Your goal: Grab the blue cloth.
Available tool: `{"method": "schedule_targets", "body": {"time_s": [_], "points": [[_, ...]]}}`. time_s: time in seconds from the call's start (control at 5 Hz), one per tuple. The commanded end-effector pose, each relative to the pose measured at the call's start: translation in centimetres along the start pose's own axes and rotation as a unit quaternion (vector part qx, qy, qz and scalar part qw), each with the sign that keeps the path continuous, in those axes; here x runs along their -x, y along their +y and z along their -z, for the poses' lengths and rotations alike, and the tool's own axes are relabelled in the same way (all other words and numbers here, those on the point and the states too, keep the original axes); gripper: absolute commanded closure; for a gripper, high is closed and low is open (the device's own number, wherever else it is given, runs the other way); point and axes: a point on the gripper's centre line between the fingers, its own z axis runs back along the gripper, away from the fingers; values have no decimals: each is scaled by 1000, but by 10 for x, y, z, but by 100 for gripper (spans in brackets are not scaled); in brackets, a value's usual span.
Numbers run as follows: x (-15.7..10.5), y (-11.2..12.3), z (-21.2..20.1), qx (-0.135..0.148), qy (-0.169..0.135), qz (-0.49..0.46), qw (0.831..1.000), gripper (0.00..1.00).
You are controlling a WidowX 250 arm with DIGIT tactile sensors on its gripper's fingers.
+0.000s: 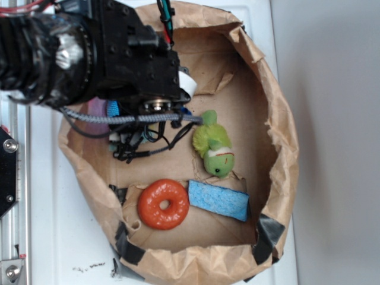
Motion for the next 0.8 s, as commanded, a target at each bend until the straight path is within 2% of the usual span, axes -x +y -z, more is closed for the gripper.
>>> {"method": "schedule_targets", "body": {"time_s": [0.0,0.2,0.4,0.6], "points": [[-4,3,-8,-12,-25,-4,1000,100],[-3,3,-8,-13,-28,-7,1000,100],[0,9,-14,12,-48,-13,999,100],[-20,31,-31,60,-15,-25,998,0]]}}
